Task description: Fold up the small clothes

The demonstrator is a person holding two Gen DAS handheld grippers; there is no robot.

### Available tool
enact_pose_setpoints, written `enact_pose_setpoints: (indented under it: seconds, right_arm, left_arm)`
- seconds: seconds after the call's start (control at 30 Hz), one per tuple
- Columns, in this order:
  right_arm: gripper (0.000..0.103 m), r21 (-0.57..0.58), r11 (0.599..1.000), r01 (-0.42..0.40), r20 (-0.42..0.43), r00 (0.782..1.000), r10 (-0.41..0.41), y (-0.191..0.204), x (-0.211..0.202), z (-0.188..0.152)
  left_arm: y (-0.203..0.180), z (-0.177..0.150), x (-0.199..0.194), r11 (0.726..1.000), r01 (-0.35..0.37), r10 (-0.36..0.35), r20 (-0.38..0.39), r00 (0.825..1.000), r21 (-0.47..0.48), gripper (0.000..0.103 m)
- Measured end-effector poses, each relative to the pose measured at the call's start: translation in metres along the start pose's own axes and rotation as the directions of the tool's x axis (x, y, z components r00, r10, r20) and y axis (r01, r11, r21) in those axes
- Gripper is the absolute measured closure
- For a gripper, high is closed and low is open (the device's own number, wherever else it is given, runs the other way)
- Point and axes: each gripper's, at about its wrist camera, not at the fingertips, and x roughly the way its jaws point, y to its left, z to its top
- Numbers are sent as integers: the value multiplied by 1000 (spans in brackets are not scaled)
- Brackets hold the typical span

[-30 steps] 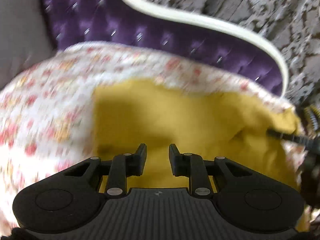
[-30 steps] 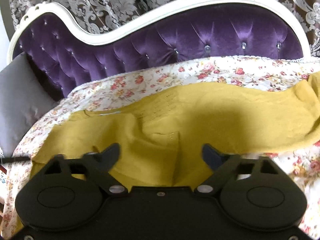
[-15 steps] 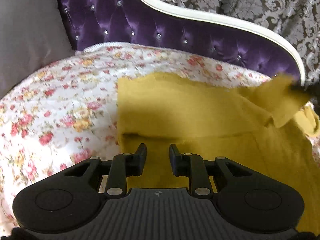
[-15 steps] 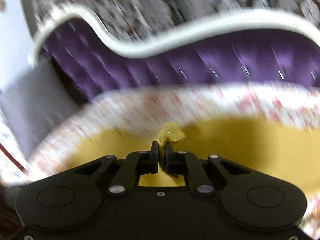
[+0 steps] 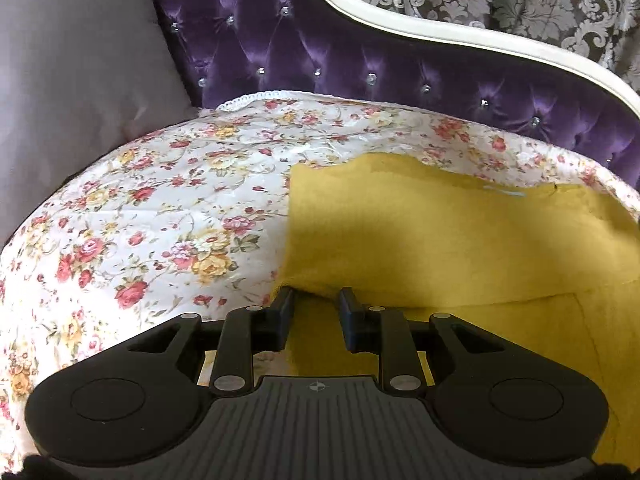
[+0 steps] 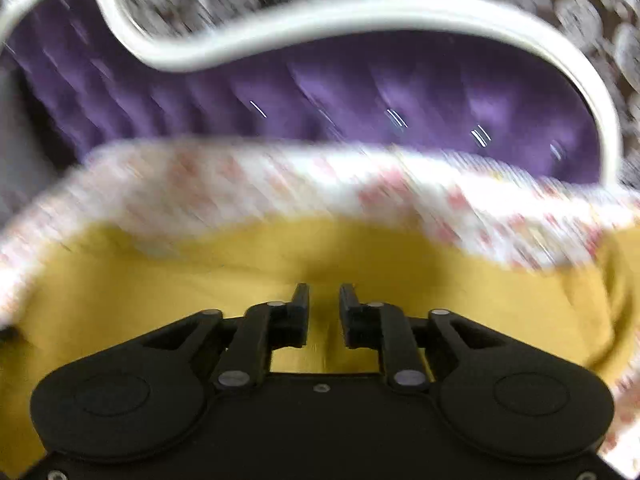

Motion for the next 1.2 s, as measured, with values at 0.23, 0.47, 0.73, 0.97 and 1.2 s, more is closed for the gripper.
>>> enact_pose_setpoints:
  seconds: [0.23,0.47,0.73,0.97,1.2]
  right_arm:
    - [40,61,997,42,137,989,-50,-29,-36,-23]
    - [40,203,963,176,141,968,-206,-105,-47,-36]
    - [40,392,883,257,95,944,-317,-211,-43,-27]
    - [40,433,853,290,53,937,-346,-254,-6,-7]
    - [78,475,820,318,21,928,-372,-274,21,-15]
  left_arm:
    - [6,-1,-21,998,-54,54,10,998,-35,79]
    - [-12,19,-48,999,30,-28,71,997,-32,78]
    - [-82,36,-24,981,194,-195,42,980,29,77]
    - [-113,21,14,977,202,-200,-40,979,68,77]
    - [-120,8,17,973,168,-169,-7,986,157,76]
